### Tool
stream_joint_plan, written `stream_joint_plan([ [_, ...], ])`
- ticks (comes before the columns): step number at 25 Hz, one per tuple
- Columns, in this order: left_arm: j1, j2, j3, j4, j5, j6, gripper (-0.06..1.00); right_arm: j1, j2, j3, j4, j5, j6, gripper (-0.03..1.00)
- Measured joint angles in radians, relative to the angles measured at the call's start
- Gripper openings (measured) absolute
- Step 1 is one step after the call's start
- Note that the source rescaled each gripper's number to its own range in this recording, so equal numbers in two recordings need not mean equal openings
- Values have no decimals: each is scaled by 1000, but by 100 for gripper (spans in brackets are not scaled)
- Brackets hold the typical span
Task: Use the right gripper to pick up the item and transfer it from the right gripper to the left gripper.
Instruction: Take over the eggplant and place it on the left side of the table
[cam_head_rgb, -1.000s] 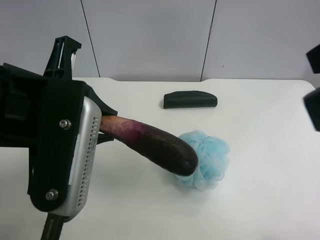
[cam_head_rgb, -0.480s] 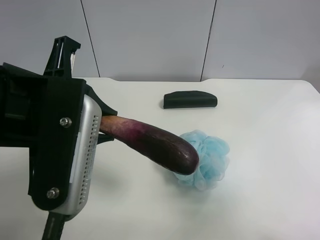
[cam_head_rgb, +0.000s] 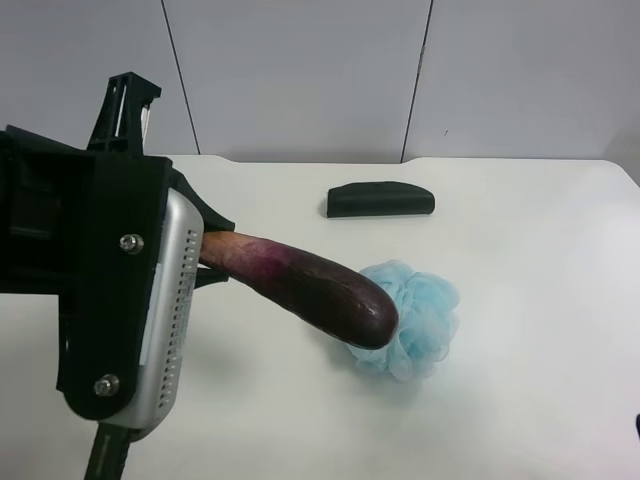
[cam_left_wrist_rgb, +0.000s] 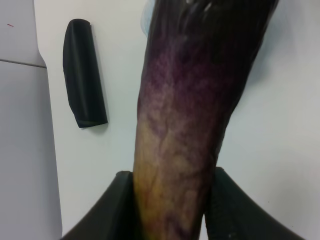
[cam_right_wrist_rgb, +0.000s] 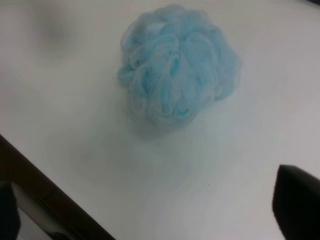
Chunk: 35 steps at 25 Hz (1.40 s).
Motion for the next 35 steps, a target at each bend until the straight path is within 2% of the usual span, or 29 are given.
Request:
stream_joint_plan([
  [8,0,0,0,-1,0,0,1,-2,-1,0,0,0,2,100],
  [10,0,0,0,-1,0,0,1,-30,-7,0,0,0,2,100],
  [14,0,0,0,-9,-1,0,1,-171,-63,0,0,-1,3,100],
  [21,0,0,0,-90,-1,0,1,-466,-179,0,0,-1,3,100],
  [25,0,0,0,-99,0,0,1,-555,-213,0,0,-1,4,100],
  [28,0,0,0,-99,0,-2,1,-572,-213,0,0,-1,4,100],
  [32,5,0,0,-99,0,-77,1,-573,-213,0,0,-1,4,100],
  [35,66,0,0,-99,-1,-214,1,-574,-213,0,0,-1,4,100],
])
